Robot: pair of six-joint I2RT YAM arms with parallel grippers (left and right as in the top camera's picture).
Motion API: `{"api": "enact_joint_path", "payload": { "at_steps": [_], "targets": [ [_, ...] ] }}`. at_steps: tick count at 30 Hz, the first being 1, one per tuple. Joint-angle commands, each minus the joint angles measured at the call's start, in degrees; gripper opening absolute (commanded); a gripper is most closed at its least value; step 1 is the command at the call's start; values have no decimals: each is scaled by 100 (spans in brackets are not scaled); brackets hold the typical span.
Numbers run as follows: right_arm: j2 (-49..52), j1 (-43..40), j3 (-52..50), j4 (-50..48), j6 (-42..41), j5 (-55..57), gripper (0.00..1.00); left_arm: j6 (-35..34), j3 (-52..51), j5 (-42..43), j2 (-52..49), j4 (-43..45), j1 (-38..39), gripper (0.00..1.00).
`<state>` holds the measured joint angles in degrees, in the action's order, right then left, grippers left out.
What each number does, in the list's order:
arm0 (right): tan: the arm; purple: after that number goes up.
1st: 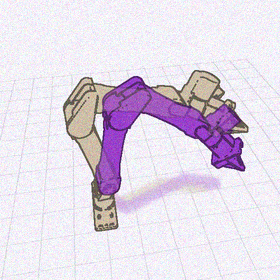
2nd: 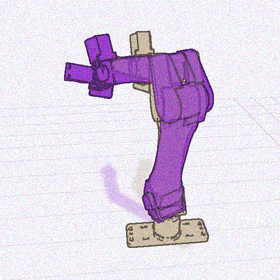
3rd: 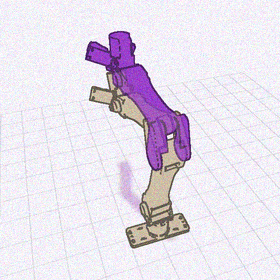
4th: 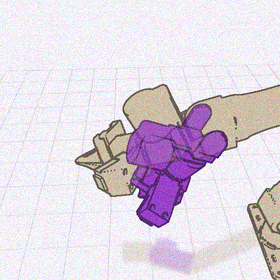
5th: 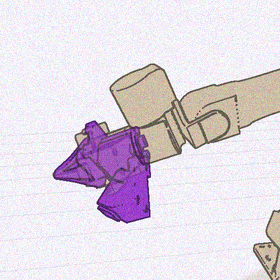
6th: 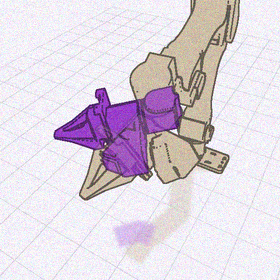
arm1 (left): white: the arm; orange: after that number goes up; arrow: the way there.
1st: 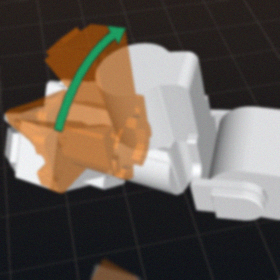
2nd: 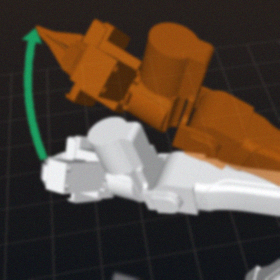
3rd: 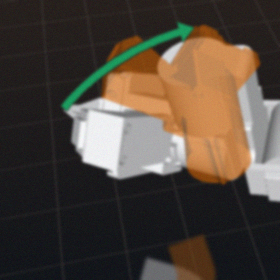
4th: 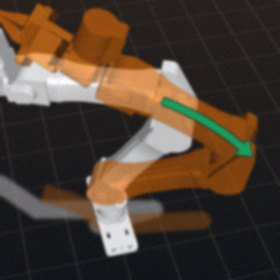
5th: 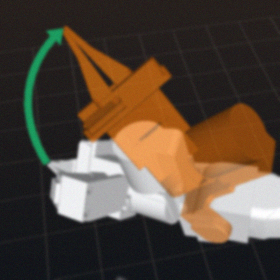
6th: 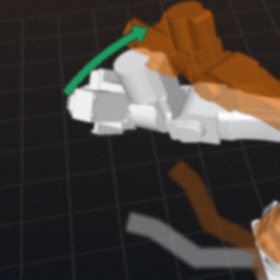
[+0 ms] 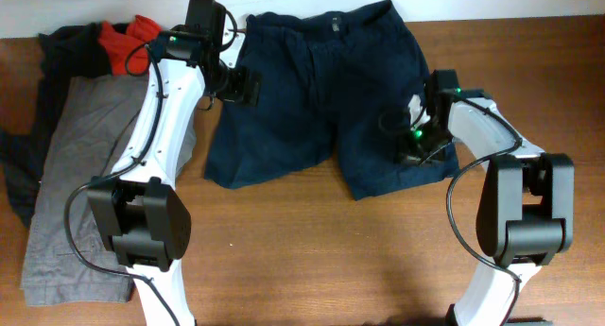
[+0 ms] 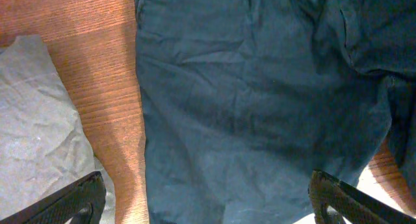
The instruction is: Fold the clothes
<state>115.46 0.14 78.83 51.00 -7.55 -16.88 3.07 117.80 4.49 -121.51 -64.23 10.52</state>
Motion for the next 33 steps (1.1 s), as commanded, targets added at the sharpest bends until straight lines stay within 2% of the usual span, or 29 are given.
{"api": "enact_joint_path", "payload": {
  "at_steps": [1,8,12,18,20,21,22,24,25,26,28,33],
  "targets": [
    [-24,-22,-358,-229,-417,413,13,92,-37,24,-55,39,-20,99],
    [-22,-442,-420,-450,-695,859,13,92,-39,22,-55,74,-20,99],
    [31,-1169,-420,-772,-667,859,11,94,-39,20,-55,264,-22,99],
    [33,-2273,-282,-1746,-621,651,8,94,-39,20,-55,767,-20,99],
    [28,-2485,131,-1515,-219,-4,7,94,-37,20,-55,920,-22,99],
    [28,-2531,531,-1071,-57,-195,7,94,-37,20,-55,968,-28,99],
    [28,-2520,807,-743,2,-201,9,94,-37,20,-55,975,-37,99],
    [28,-2369,1539,304,367,-275,49,96,-37,24,-55,883,-81,99],
    [28,-2295,1716,619,463,-323,63,94,-37,24,-55,817,-98,99],
    [28,-2197,1867,931,605,-407,68,94,-37,24,-55,761,-109,99],
    [28,-2022,1950,1211,780,-411,70,131,-37,24,-55,737,-122,99],
    [33,-1735,1648,1139,883,-7,77,330,-37,24,-55,756,-173,99]
  ]
}}
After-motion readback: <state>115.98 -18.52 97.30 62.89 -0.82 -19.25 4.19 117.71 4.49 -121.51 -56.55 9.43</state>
